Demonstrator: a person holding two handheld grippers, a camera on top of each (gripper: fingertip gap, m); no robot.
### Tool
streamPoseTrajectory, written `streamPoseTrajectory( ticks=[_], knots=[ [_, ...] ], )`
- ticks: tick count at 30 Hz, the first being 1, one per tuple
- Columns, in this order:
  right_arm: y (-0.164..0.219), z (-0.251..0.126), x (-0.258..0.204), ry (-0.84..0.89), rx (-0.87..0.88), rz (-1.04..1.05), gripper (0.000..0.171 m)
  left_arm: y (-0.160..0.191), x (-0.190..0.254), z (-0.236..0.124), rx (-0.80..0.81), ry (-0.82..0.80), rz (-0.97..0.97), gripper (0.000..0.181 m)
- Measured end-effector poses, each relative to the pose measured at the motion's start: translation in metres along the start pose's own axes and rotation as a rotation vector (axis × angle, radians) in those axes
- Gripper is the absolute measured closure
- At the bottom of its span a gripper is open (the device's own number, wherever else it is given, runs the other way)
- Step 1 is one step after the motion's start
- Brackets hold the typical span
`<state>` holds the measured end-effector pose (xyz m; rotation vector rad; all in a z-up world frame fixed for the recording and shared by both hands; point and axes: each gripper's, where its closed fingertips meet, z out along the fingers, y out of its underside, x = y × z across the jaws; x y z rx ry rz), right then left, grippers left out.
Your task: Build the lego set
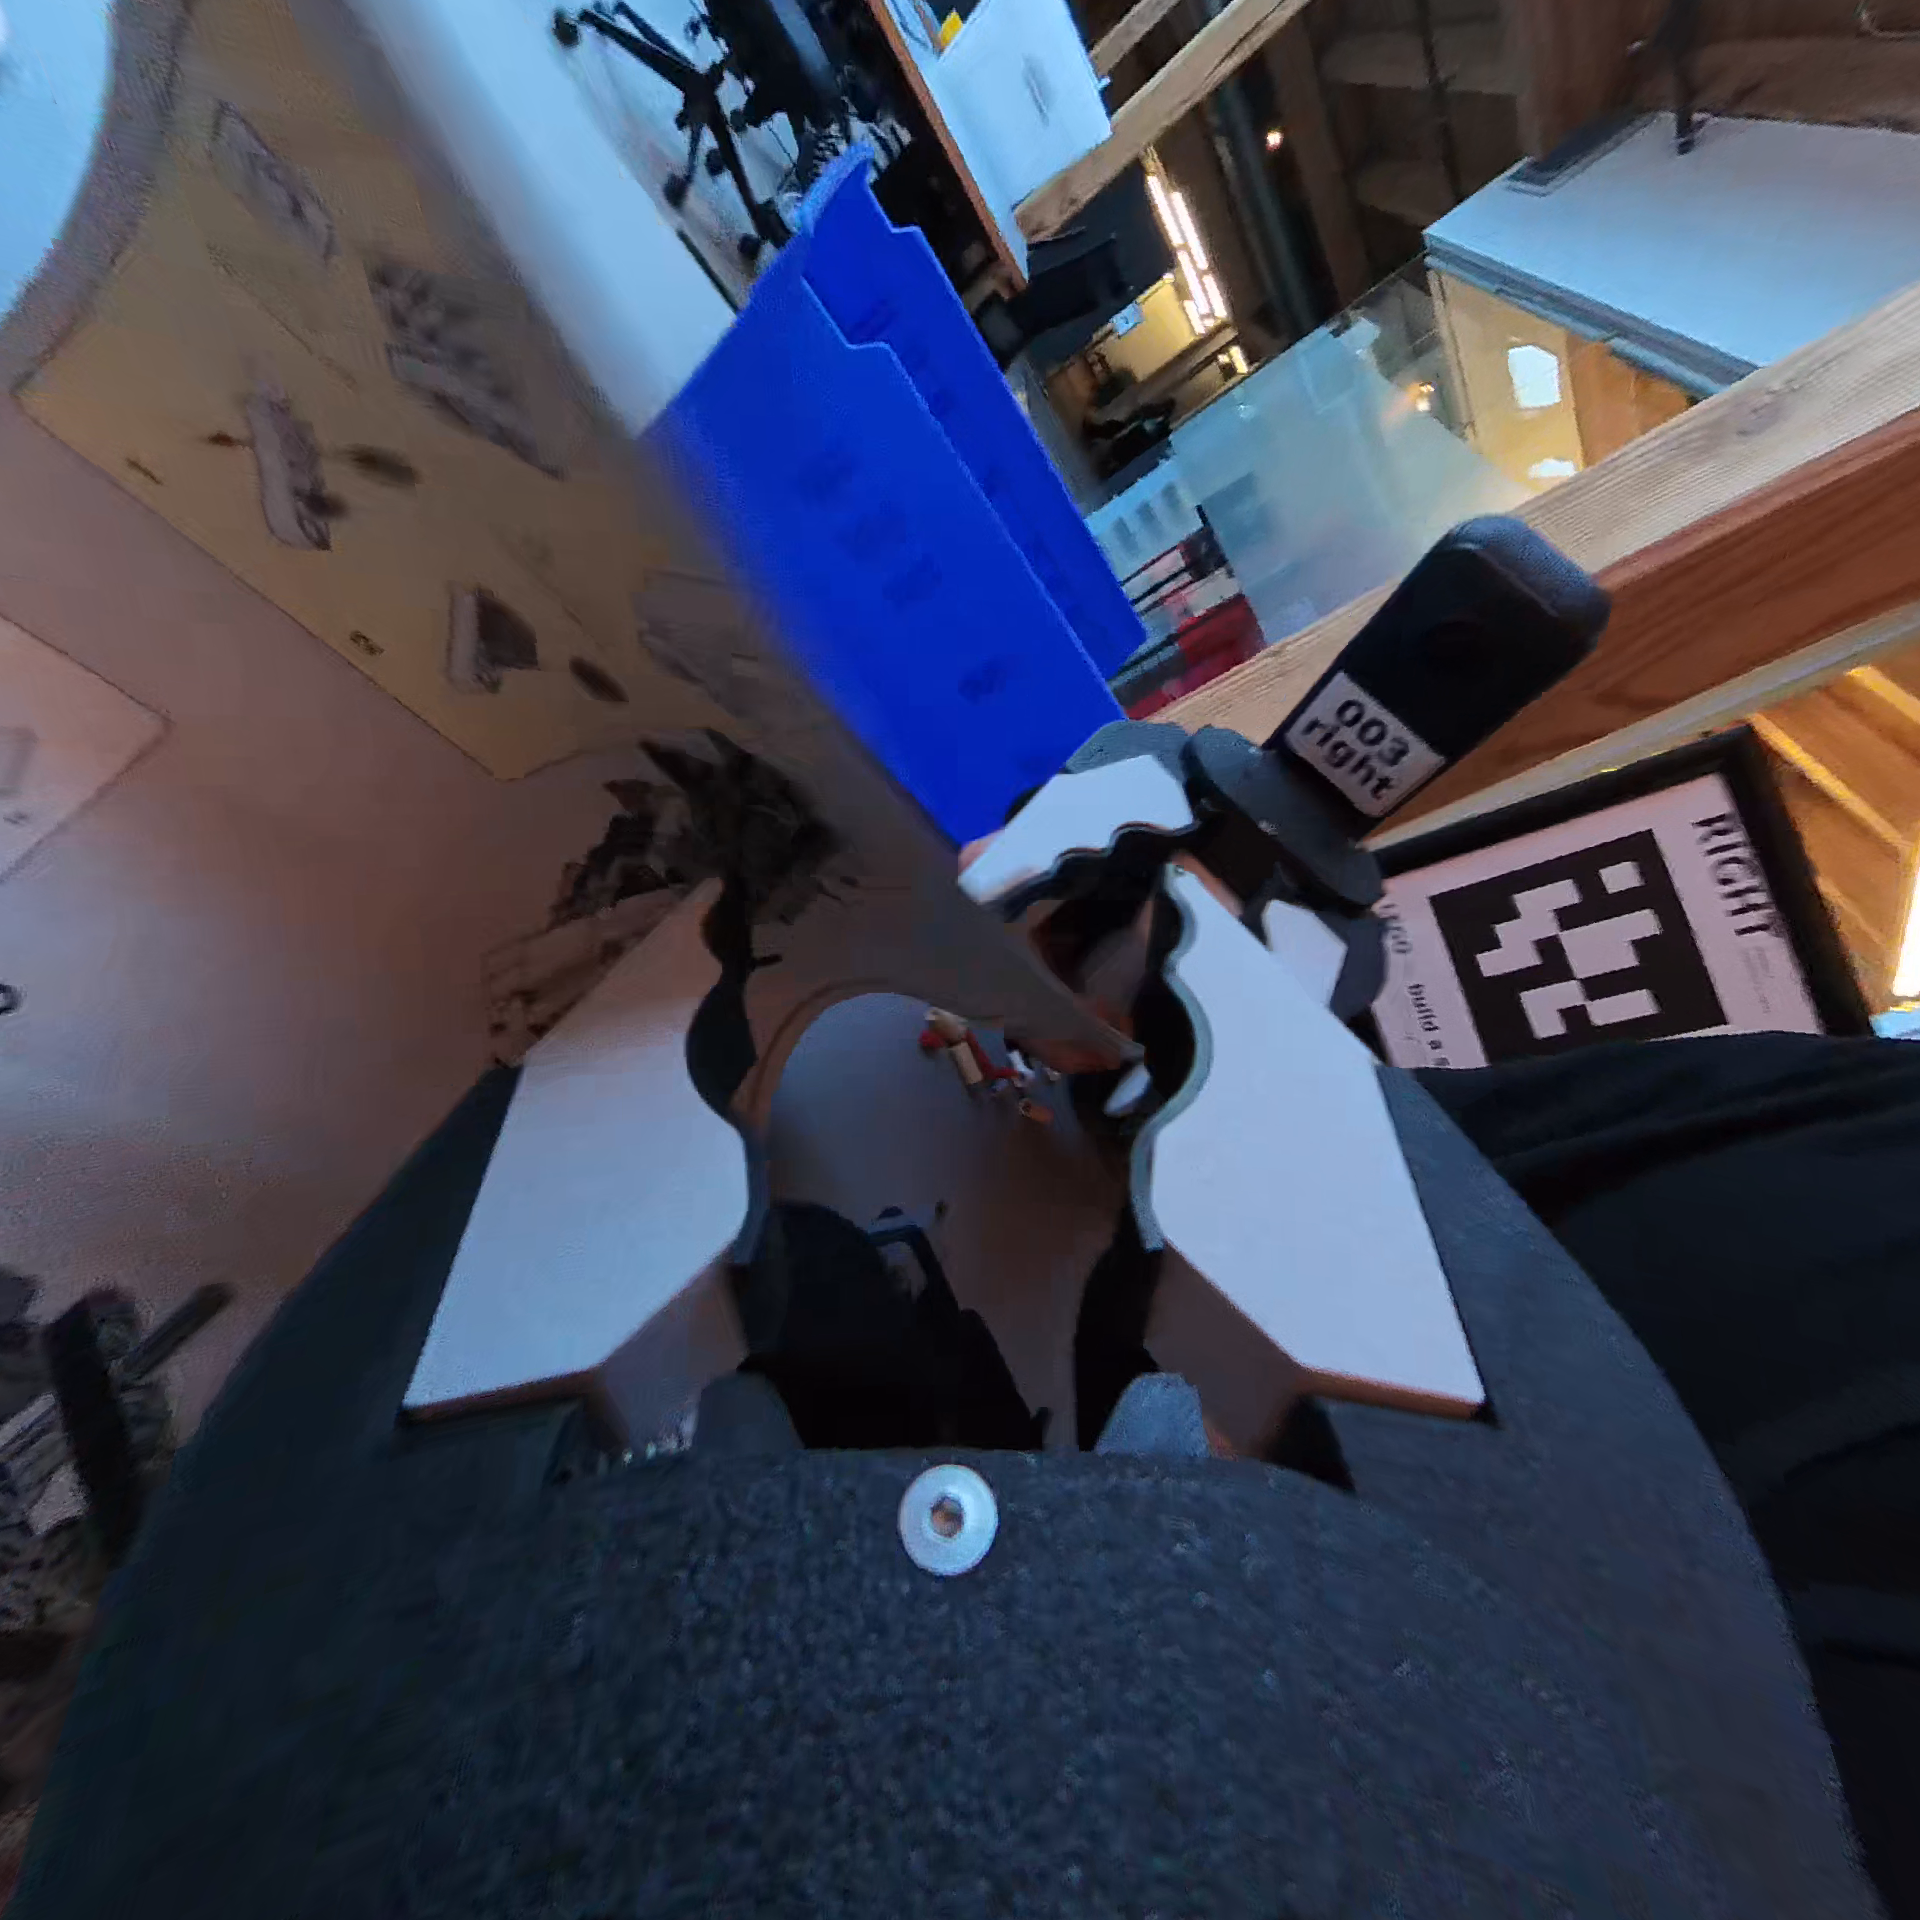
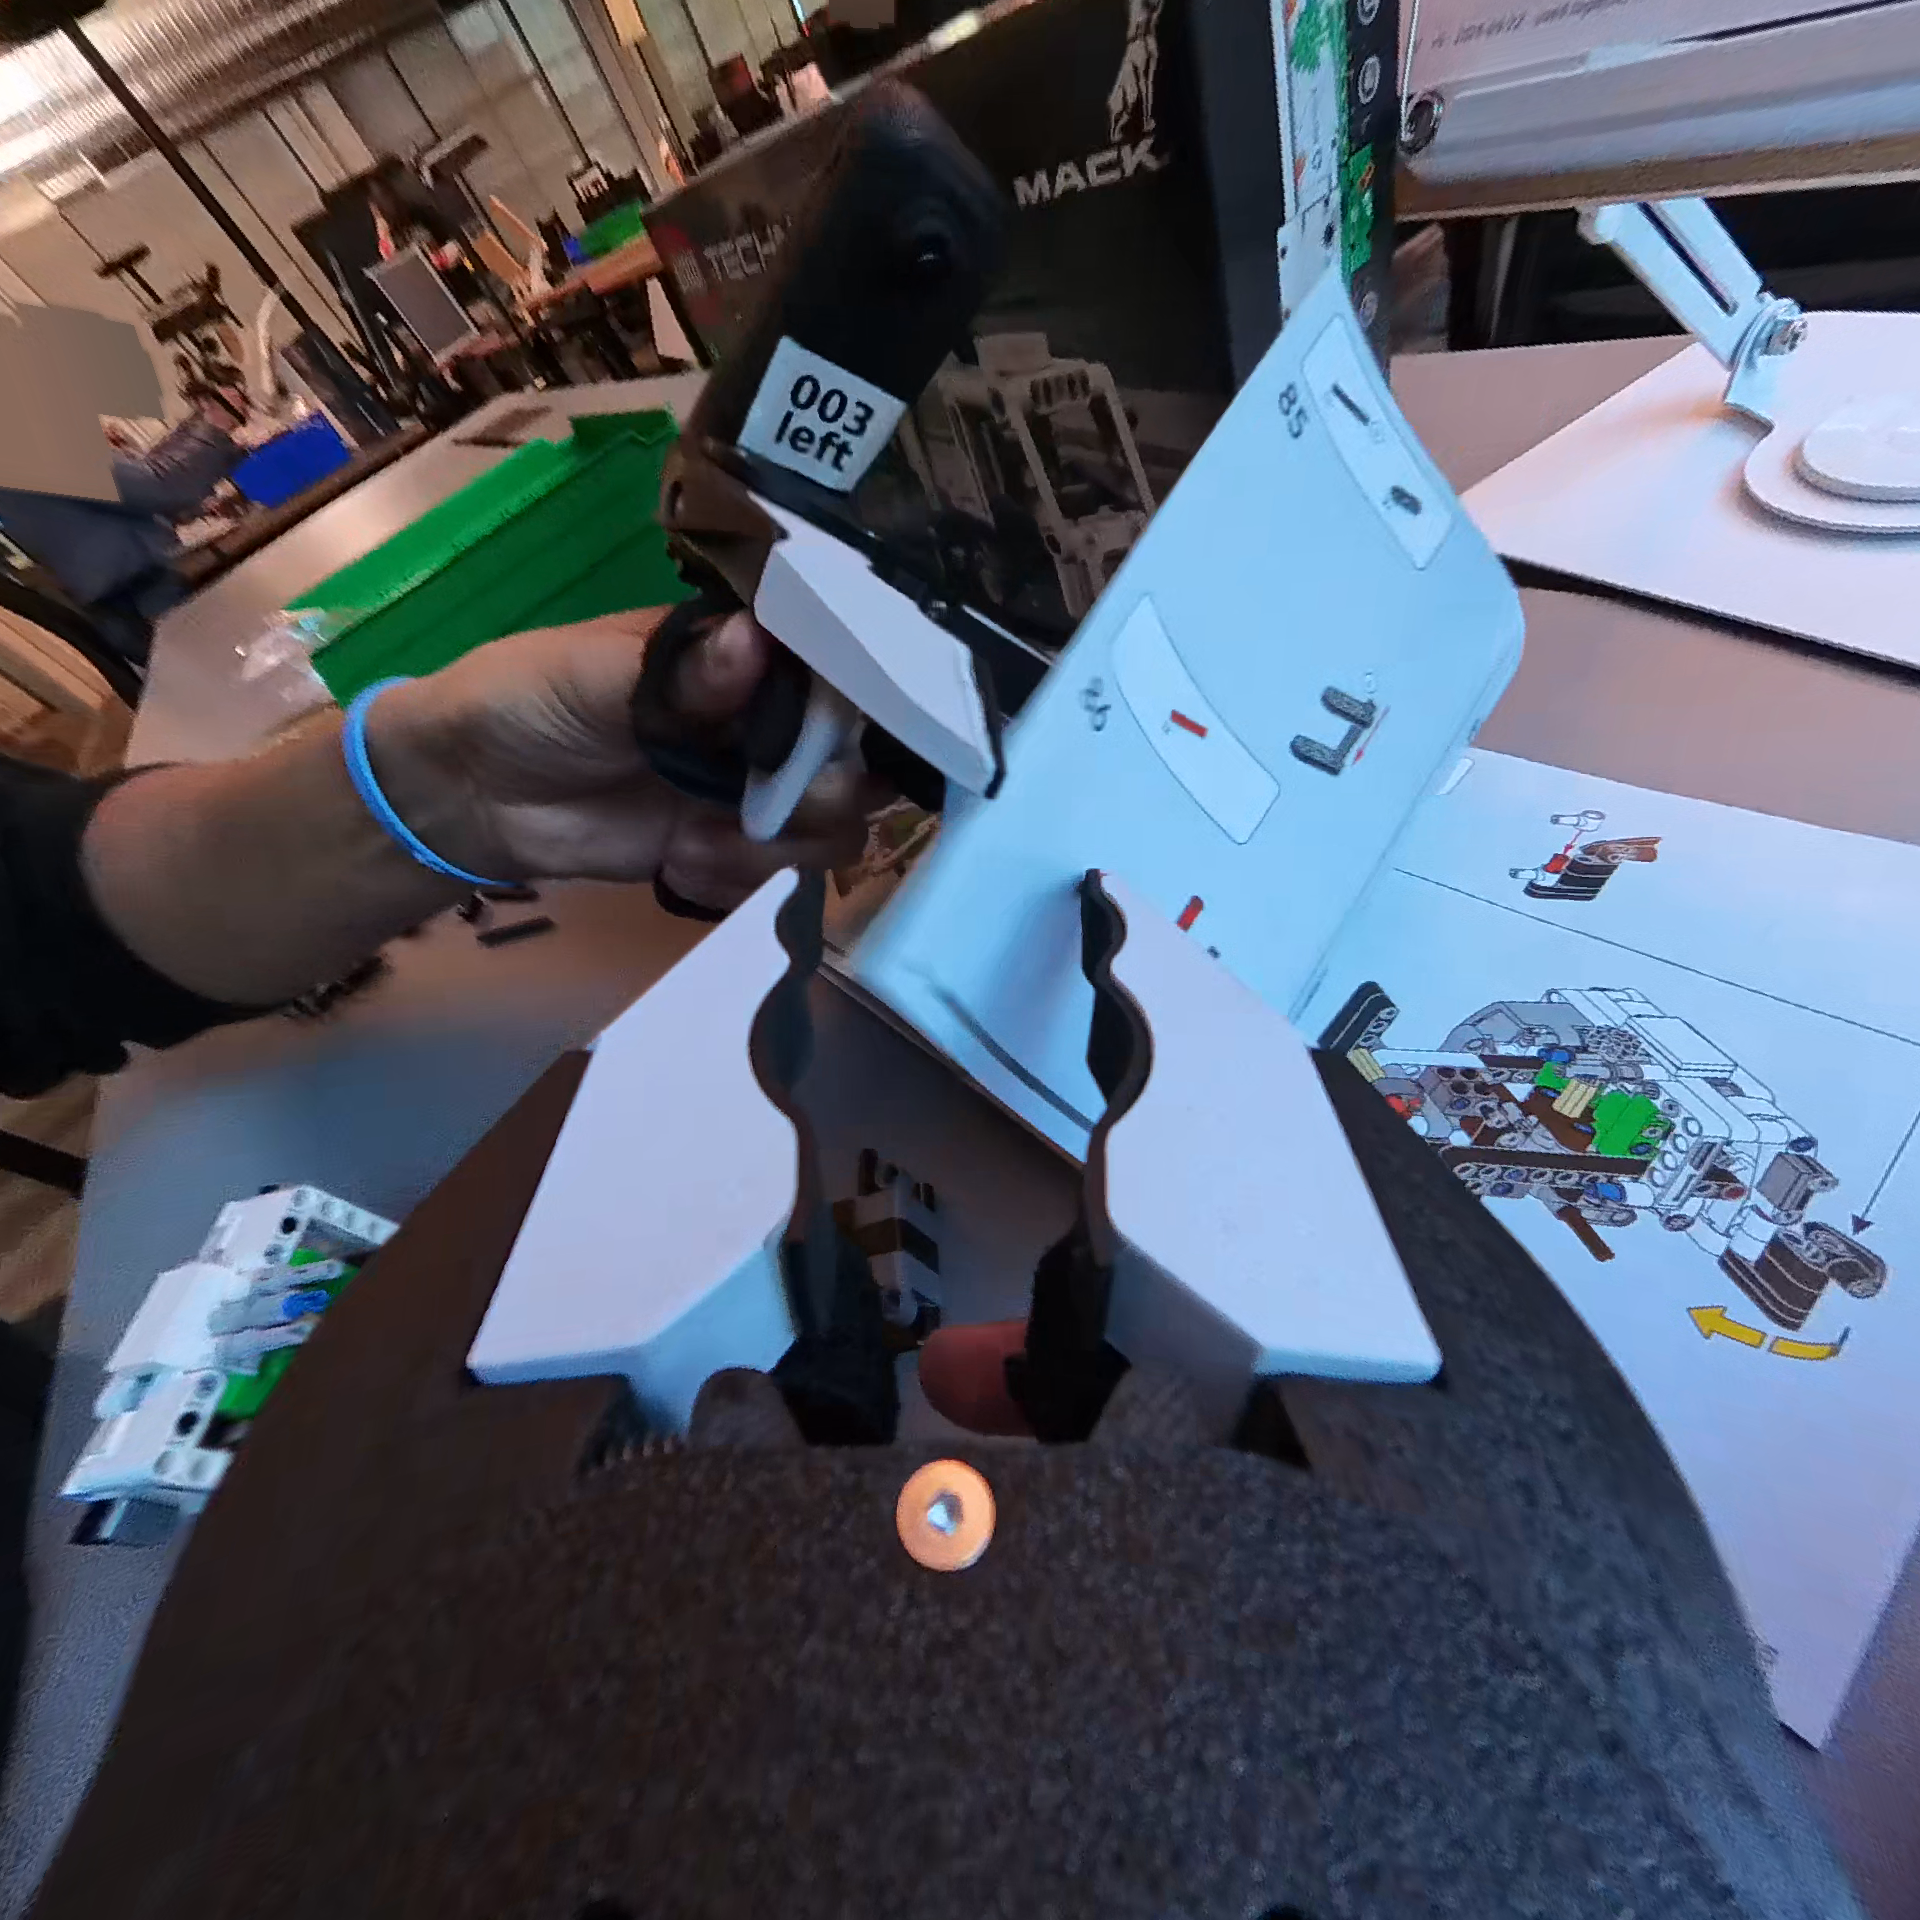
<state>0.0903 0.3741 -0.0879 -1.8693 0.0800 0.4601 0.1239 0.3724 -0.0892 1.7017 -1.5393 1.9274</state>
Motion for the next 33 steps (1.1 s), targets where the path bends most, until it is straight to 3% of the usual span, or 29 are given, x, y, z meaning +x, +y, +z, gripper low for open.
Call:
streamPoseTrajectory(
  ticks=[7, 15, 18, 21, 23, 27, 33],
  knots=[
    [0.009, 0.006, 0.003, 0.055, -0.044, -0.07, 0.123, -0.002, 0.019, 0.001, 0.024, 0.161, -0.05, 0.139],
    [-0.002, -0.002, 0.002, 0.014, 0.019, -0.013, 0.137, -0.003, 0.019, -0.003, 0.061, 0.202, -0.004, 0.175],
    [-0.012, -0.011, 0.004, 0.034, 0.068, -0.03, 0.143, -0.008, 0.022, -0.006, 0.088, 0.218, 0.01, 0.178],
    [-0.015, -0.016, 0.009, 0.088, 0.077, -0.11, 0.118, -0.015, 0.027, -0.008, 0.114, 0.246, -0.011, 0.179],
    [-0.003, -0.01, 0.016, 0.189, -0.013, -0.25, 0.104, -0.019, 0.031, -0.008, 0.129, 0.267, -0.046, 0.175],
    [0.002, -0.005, 0.014, 0.266, -0.046, -0.39, 0.122, -0.021, 0.037, -0.005, 0.123, 0.289, -0.063, 0.166],
    [-0.001, -0.011, 0.017, 0.166, -0.006, -0.207, 0.124, -0.016, 0.042, -0.011, 0.12, 0.332, -0.059, 0.164]
  ],
)
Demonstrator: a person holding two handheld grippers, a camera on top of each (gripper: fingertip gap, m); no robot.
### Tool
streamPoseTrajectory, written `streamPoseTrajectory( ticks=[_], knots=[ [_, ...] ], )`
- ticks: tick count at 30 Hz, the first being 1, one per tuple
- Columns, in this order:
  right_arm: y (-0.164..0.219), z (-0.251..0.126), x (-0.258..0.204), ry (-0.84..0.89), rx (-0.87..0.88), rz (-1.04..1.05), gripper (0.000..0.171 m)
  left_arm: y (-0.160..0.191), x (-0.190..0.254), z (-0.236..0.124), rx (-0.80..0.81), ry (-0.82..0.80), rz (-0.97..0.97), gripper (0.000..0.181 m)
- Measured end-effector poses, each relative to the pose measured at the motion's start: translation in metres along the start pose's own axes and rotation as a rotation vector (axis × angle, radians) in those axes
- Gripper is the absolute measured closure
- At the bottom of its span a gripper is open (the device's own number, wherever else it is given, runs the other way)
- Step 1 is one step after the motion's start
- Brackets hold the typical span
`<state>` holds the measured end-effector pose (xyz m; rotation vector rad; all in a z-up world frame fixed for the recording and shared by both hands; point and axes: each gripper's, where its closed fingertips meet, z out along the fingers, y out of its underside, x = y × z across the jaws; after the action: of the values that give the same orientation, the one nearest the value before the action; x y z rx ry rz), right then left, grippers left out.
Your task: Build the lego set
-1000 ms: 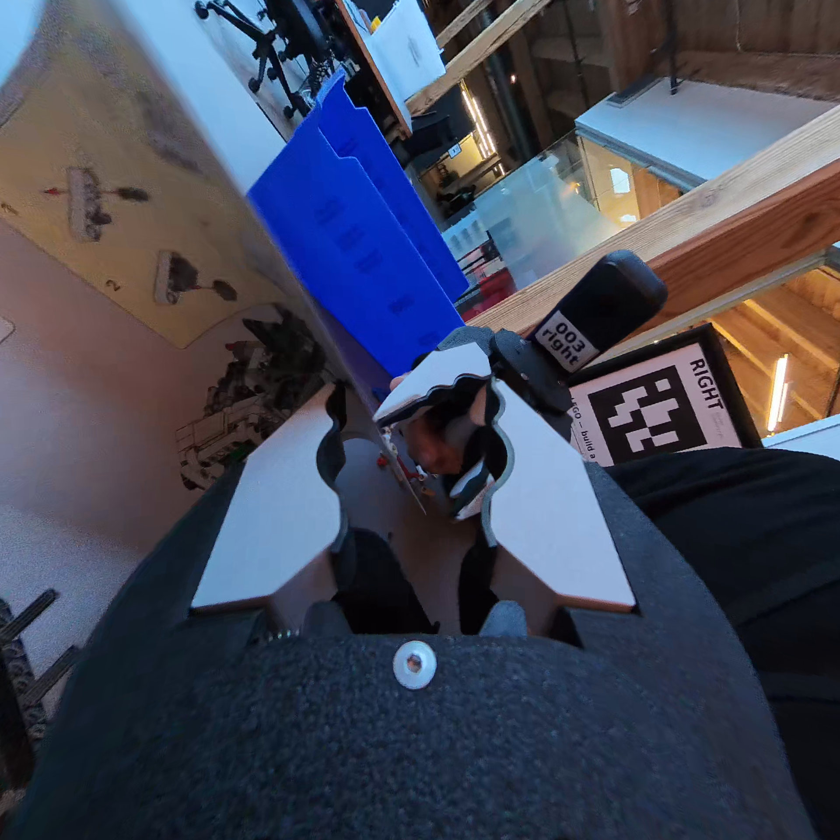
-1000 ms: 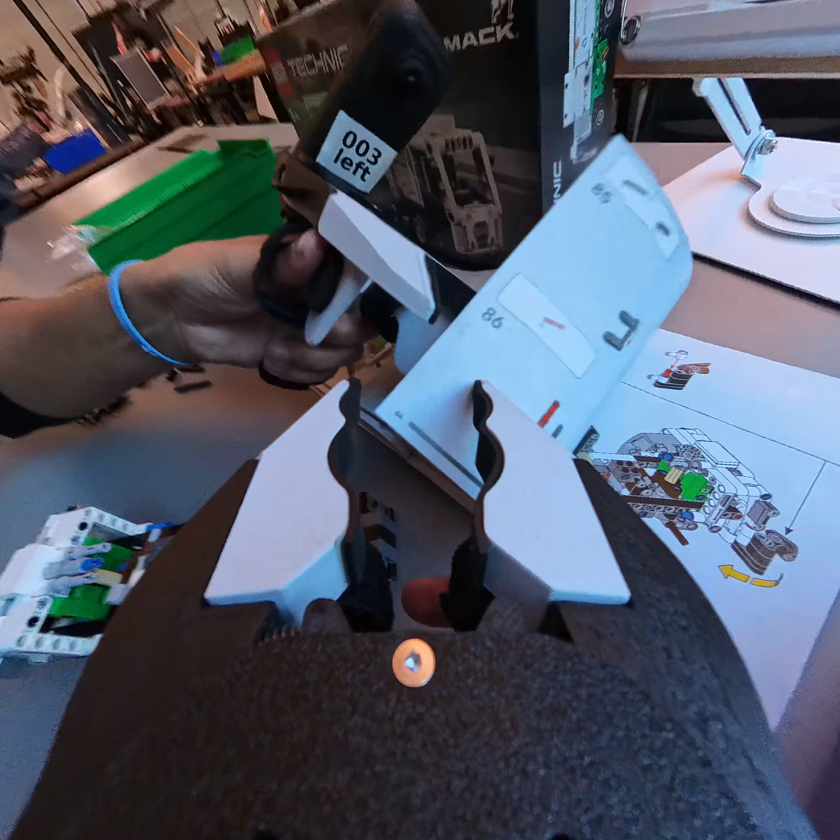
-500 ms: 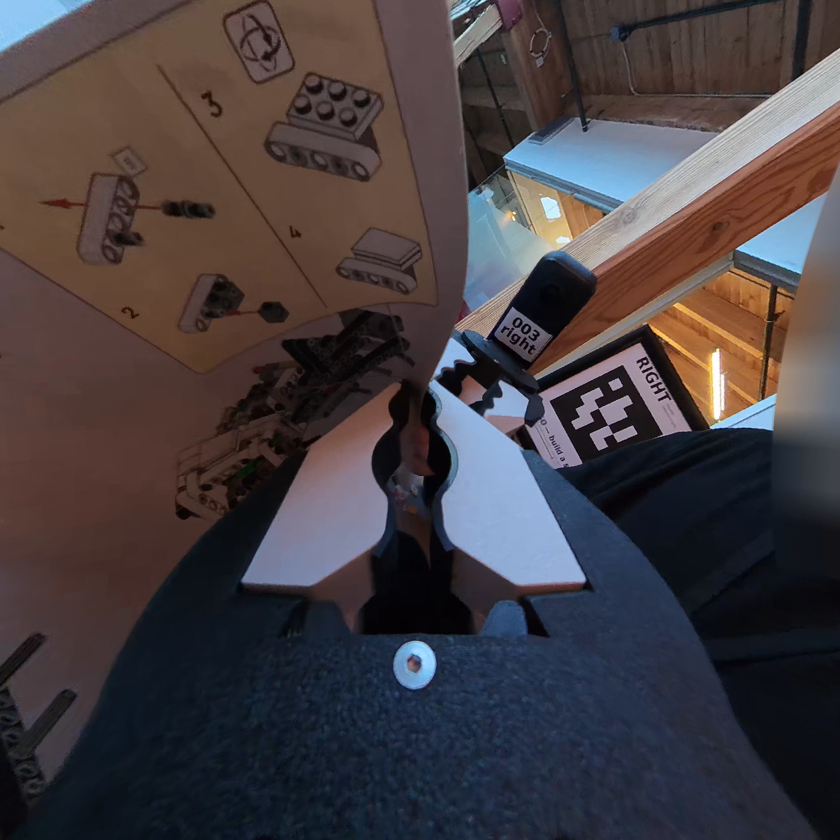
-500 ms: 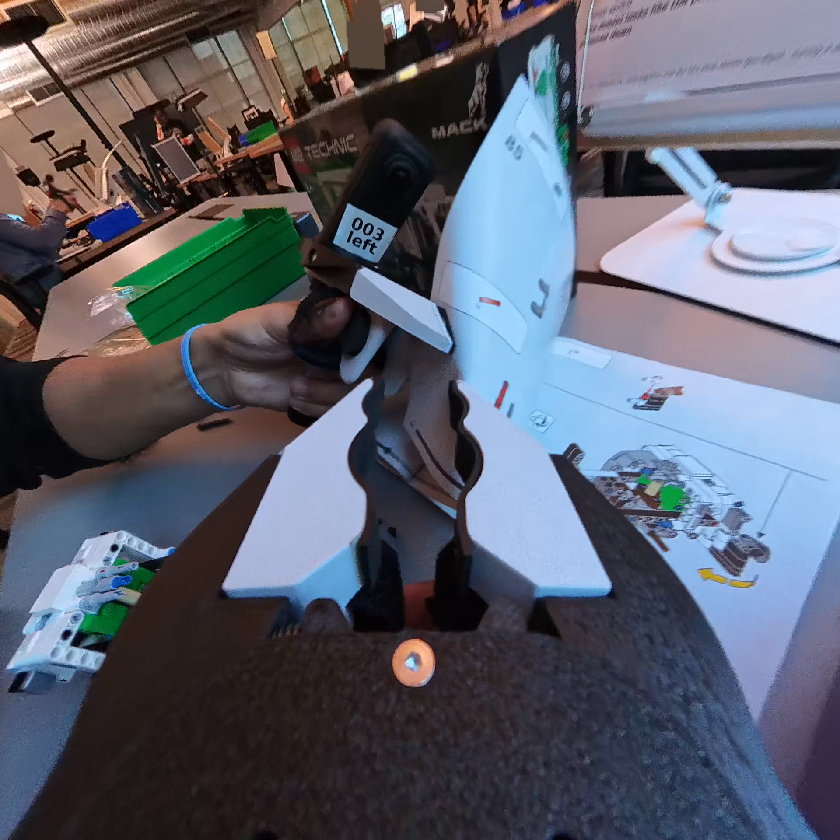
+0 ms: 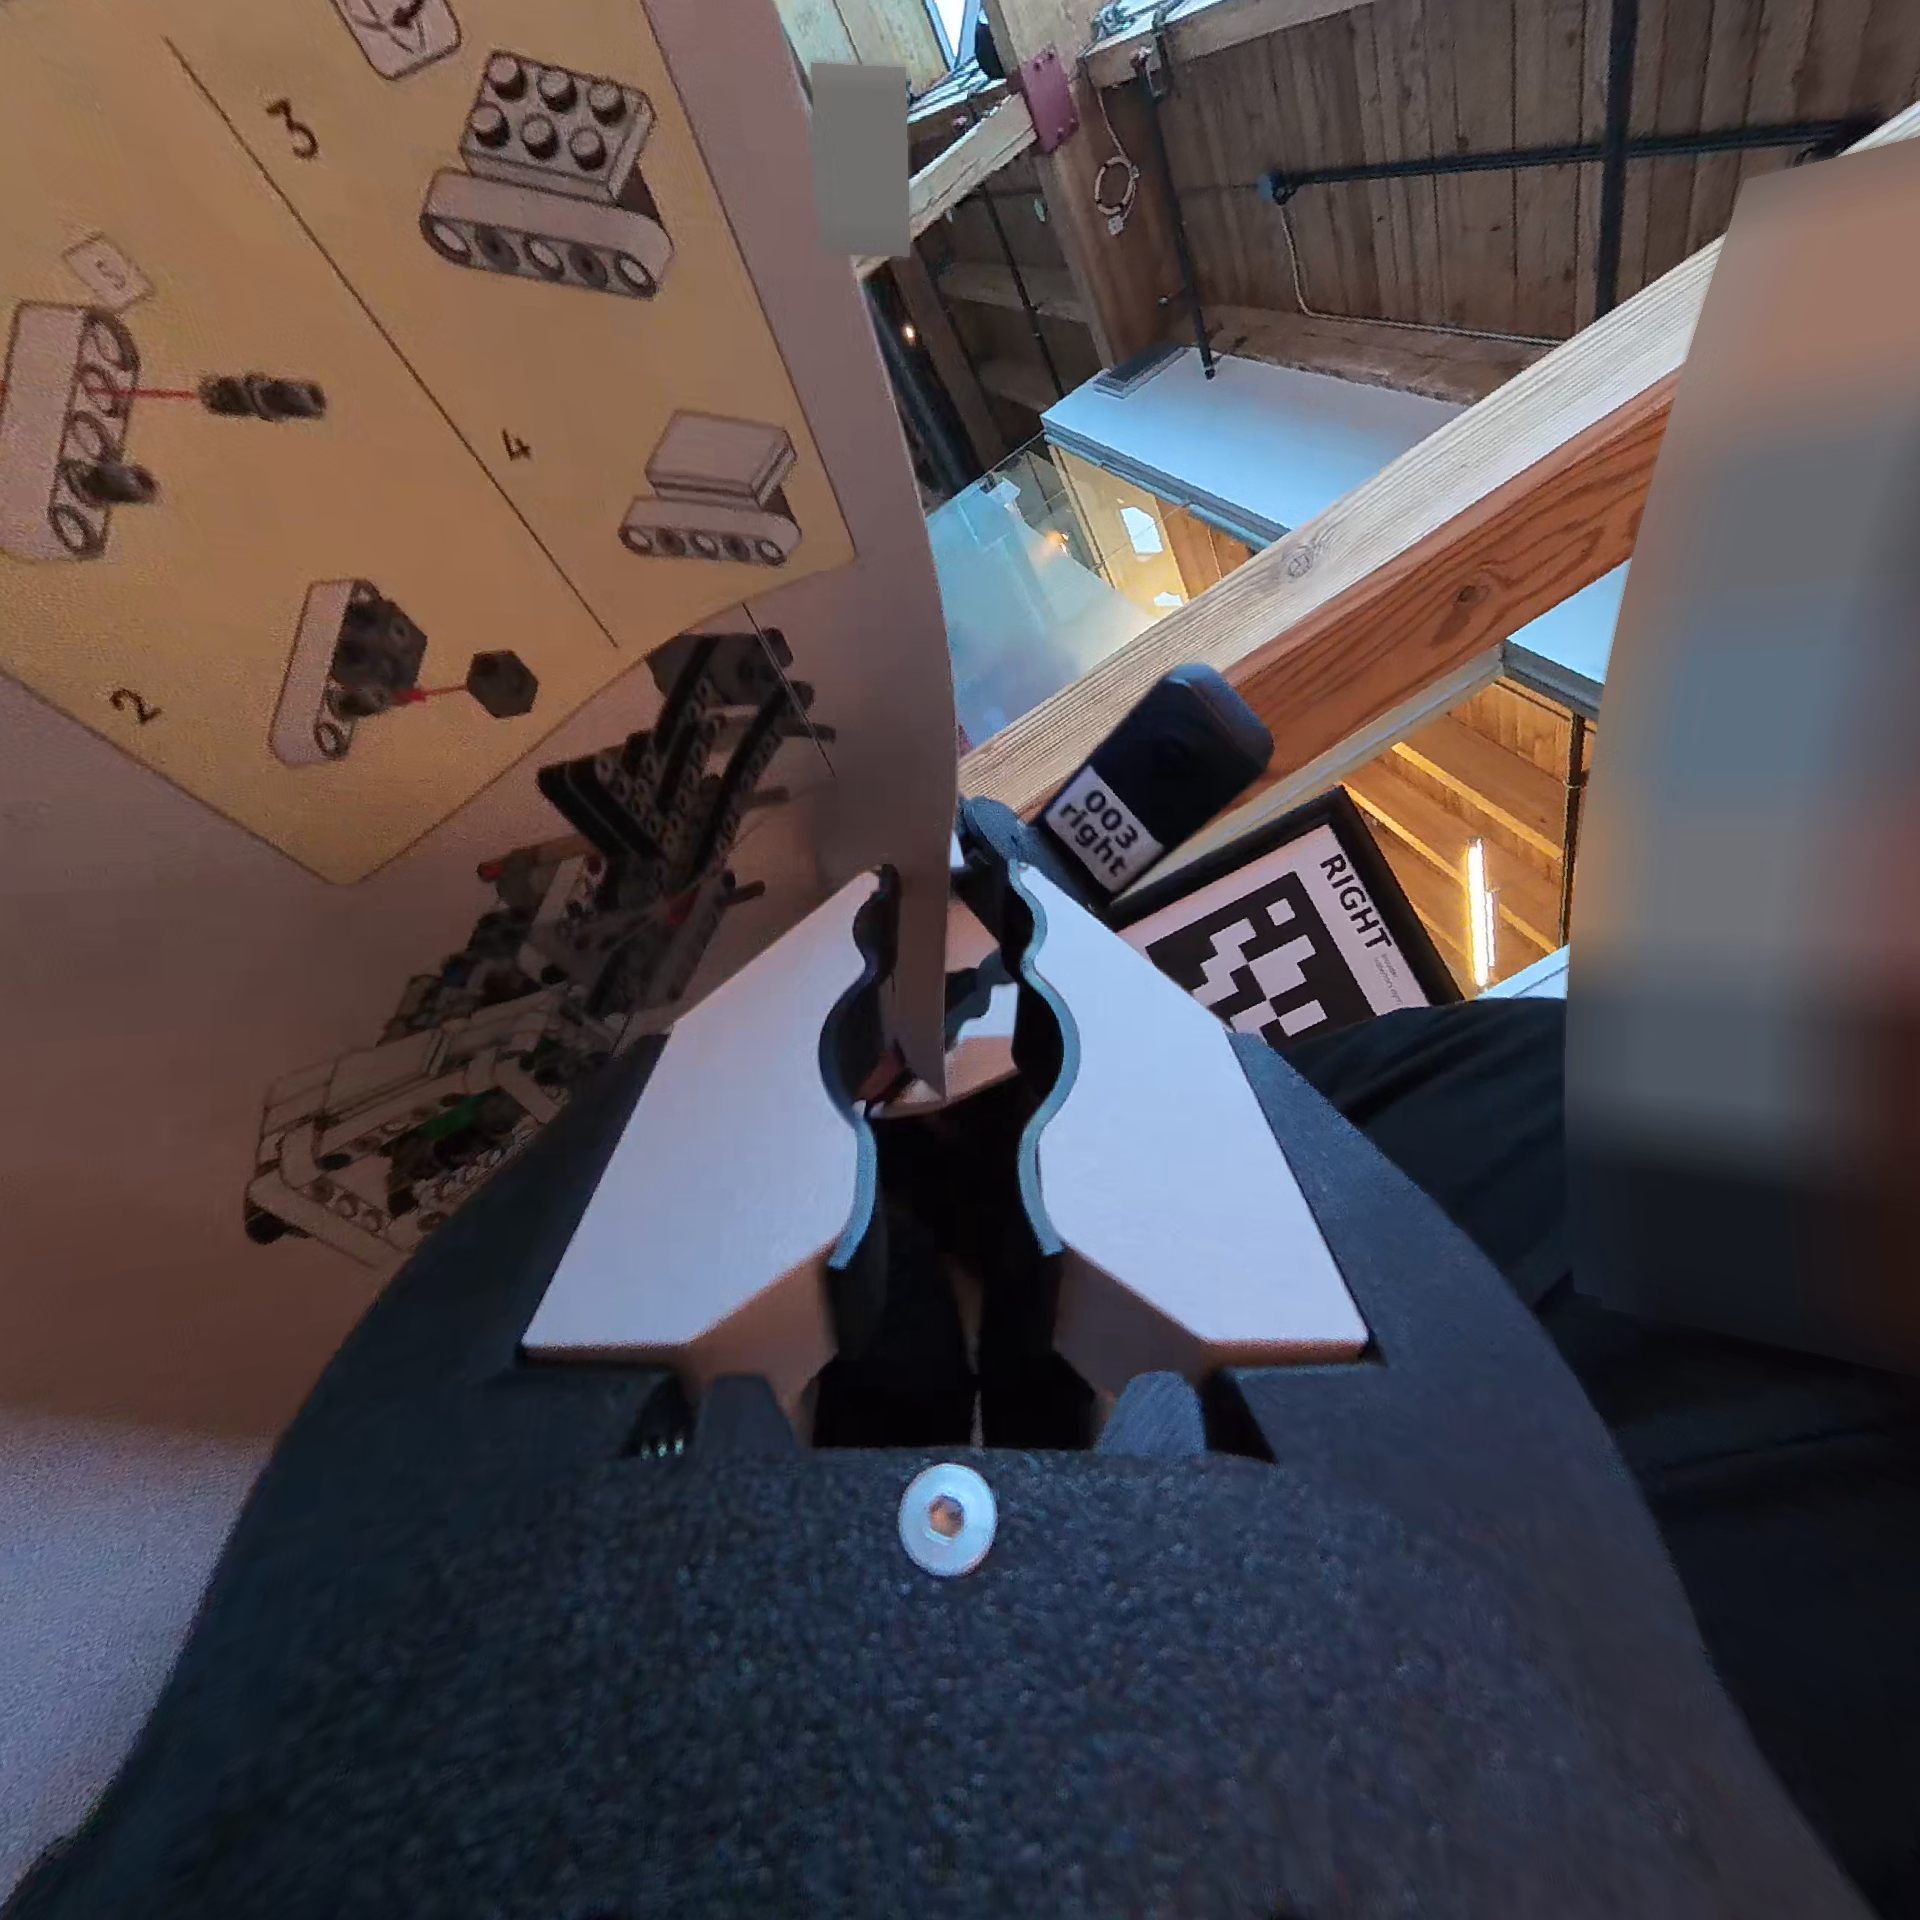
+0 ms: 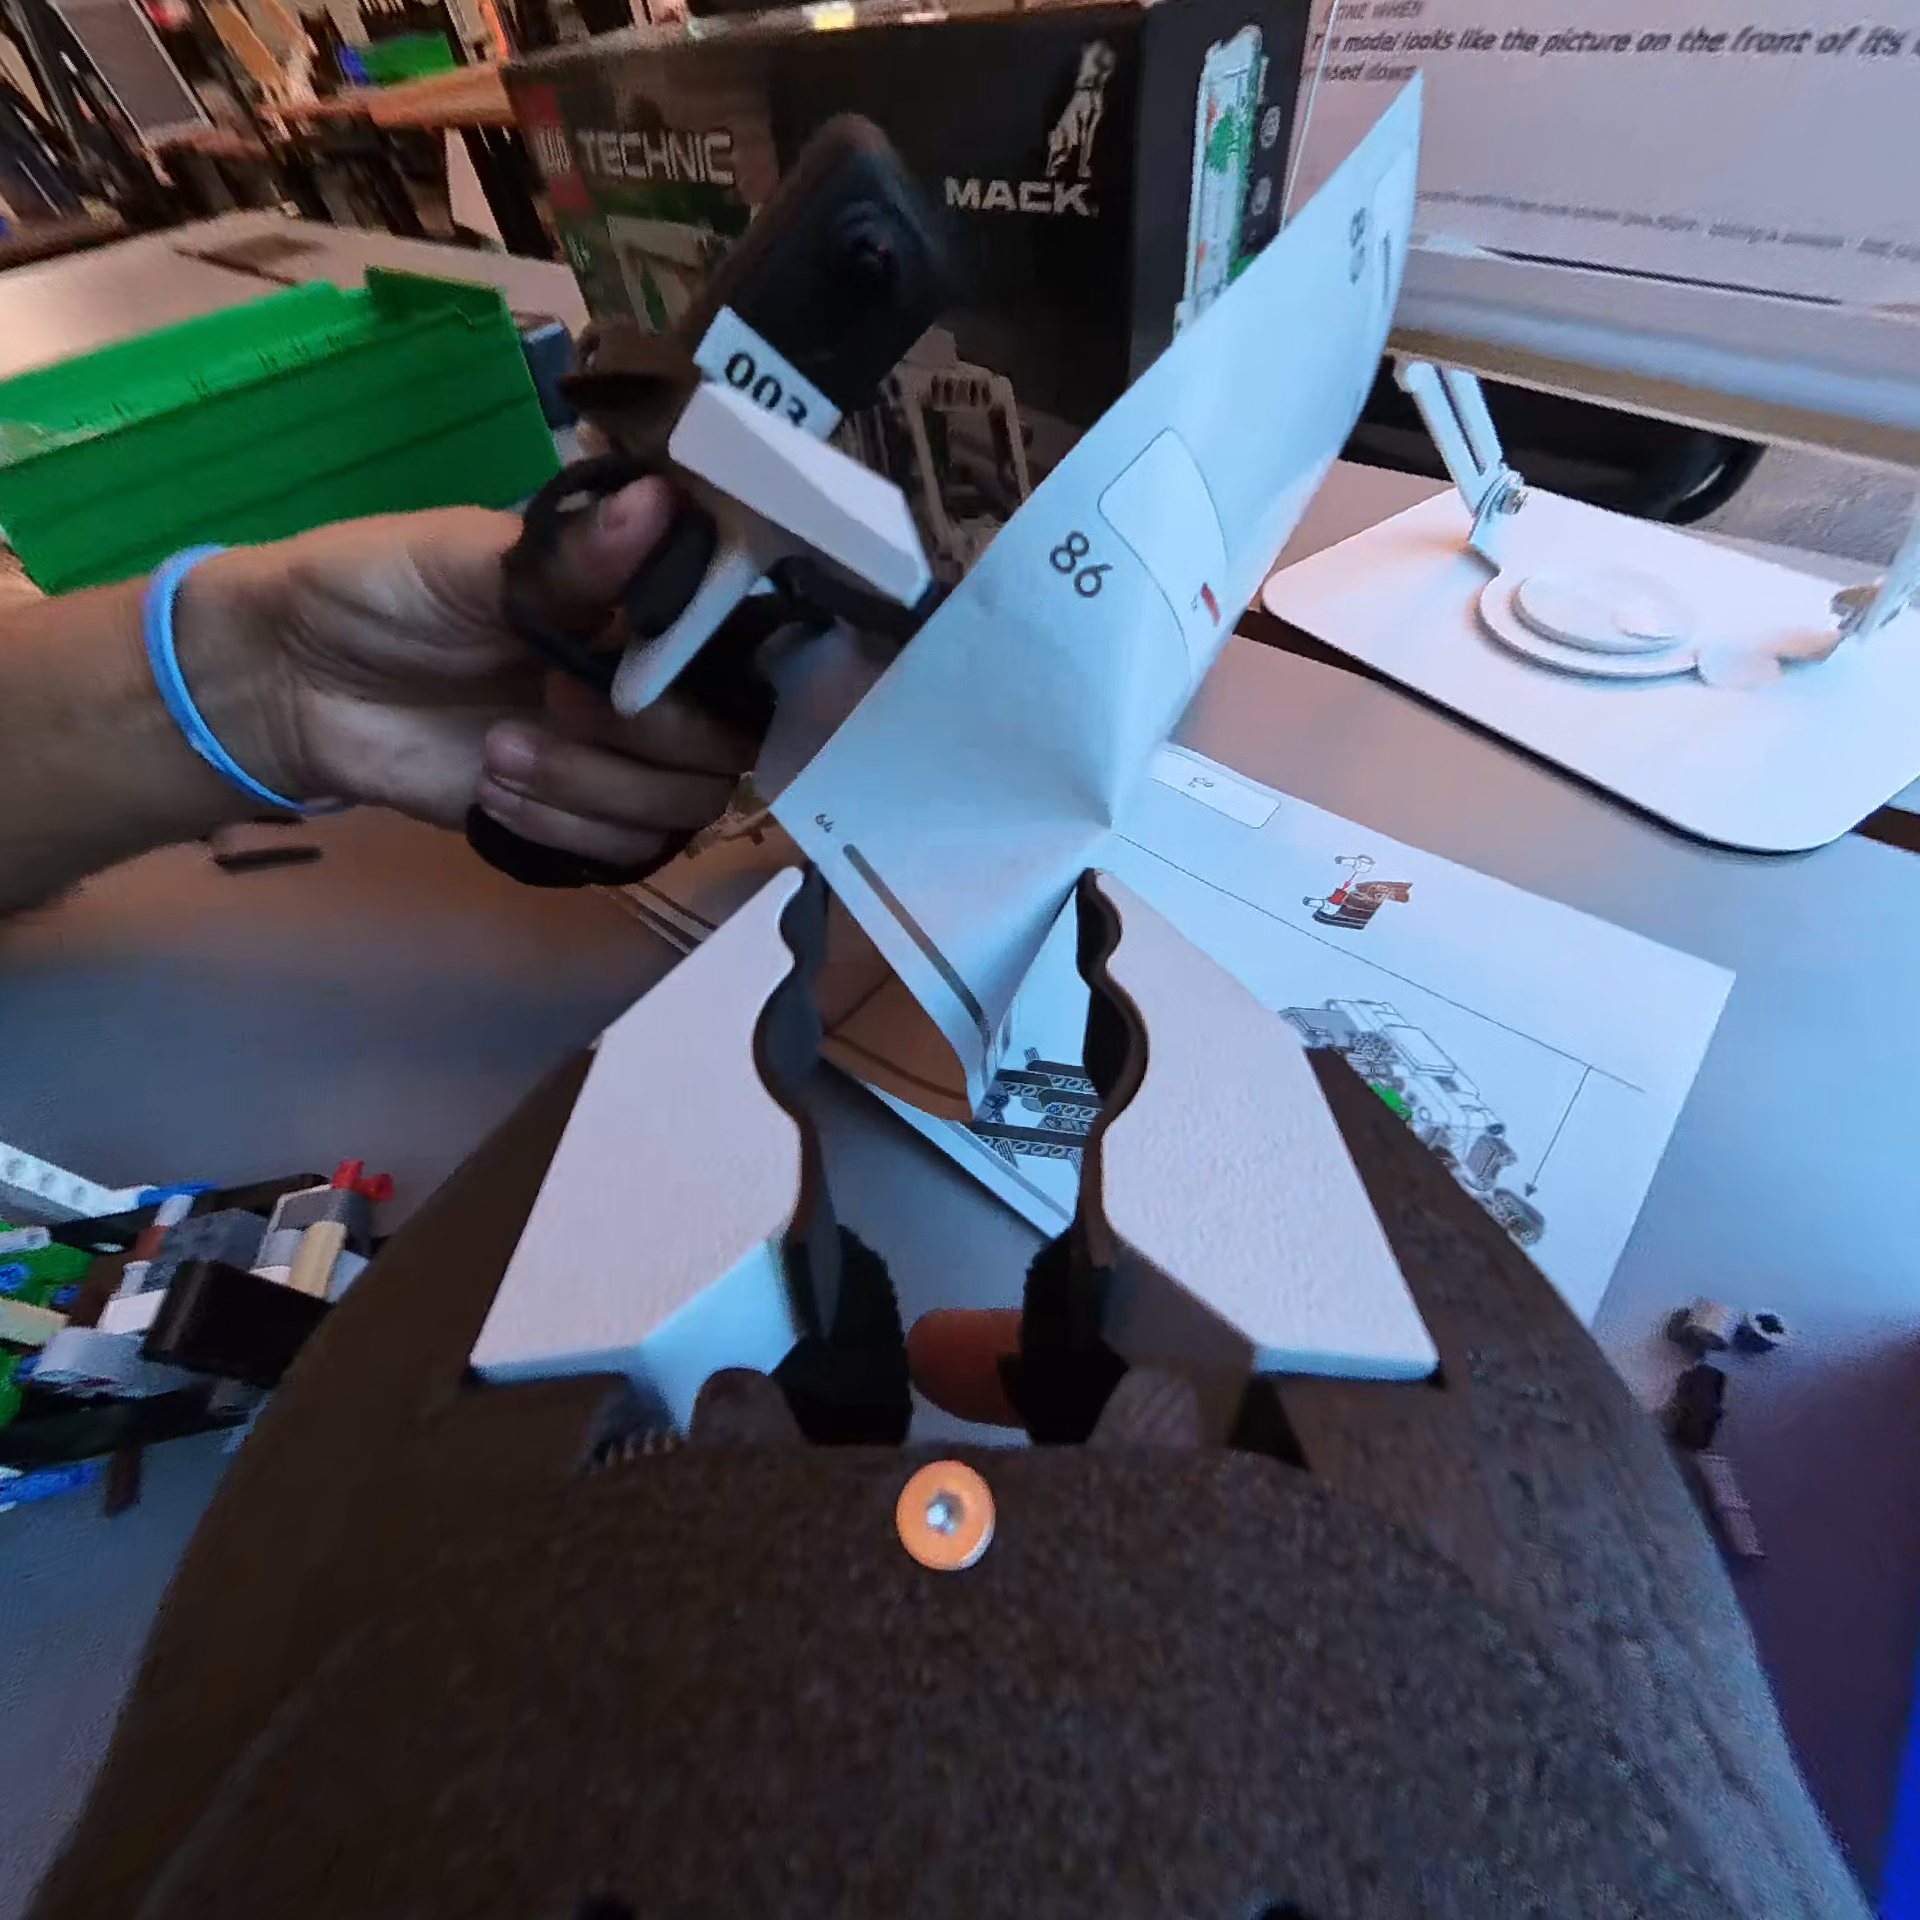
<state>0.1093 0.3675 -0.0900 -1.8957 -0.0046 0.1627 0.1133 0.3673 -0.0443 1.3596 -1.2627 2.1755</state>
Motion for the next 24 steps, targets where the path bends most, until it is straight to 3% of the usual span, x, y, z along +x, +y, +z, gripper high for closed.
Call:
streamPoseTrajectory(
  ticks=[12, 24],
  knots=[
    [-0.003, -0.003, 0.001, -0.079, 0.043, 0.137, 0.123, 0.037, 0.007, -0.009, -0.135, -0.004, 0.083, 0.178],
    [-0.004, -0.003, 0.0, -0.091, 0.045, 0.147, 0.124, 0.033, 0.009, -0.015, -0.107, -0.003, 0.107, 0.181]
  ],
)
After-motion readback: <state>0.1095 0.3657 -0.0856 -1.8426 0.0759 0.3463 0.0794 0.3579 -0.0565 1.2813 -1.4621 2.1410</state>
